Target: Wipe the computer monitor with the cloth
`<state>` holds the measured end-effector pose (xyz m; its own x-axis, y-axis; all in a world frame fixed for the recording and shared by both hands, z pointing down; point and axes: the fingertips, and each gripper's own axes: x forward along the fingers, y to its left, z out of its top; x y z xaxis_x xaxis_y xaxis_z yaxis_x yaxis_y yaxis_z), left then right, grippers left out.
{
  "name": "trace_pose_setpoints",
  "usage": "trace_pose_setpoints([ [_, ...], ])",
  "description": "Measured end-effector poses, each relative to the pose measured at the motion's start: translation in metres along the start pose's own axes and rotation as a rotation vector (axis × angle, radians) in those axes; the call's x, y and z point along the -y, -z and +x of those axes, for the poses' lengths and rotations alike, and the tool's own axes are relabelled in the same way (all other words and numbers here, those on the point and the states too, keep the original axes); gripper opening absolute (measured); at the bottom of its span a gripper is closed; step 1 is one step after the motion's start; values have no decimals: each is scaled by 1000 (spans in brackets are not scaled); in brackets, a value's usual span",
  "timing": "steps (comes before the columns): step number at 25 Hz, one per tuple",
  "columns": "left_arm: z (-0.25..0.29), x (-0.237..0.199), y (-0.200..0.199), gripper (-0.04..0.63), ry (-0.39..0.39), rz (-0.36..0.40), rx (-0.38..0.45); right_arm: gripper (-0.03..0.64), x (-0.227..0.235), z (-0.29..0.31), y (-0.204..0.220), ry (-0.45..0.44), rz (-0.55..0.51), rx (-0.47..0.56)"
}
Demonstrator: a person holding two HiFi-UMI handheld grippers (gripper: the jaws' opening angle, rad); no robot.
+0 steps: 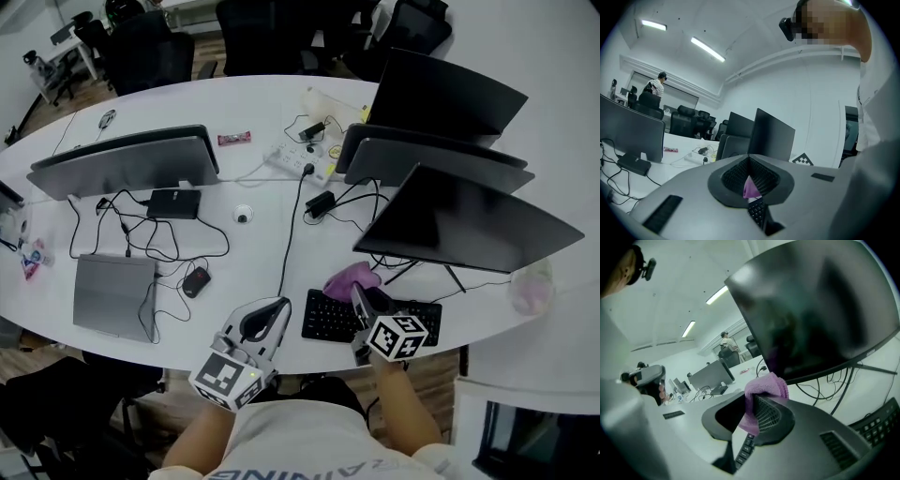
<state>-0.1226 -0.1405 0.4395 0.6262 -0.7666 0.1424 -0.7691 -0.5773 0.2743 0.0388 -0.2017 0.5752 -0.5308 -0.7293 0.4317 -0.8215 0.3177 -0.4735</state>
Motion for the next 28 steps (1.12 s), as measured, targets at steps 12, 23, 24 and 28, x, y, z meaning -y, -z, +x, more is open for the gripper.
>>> trace_pose_setpoints([
  [12,-12,-35,14,9,24,-47,-38,63,29,101,19,79,398,-36],
  [23,-18,-54,11,9,30,-53,-50,63,50,105,8,104,613,85],
  [24,-18,-54,11,9,32,-51,-49,63,48,105,6,99,608,91],
  [28,-17,-53,8,9,40,-41,-50,63,43,105,-7,99,579,119],
])
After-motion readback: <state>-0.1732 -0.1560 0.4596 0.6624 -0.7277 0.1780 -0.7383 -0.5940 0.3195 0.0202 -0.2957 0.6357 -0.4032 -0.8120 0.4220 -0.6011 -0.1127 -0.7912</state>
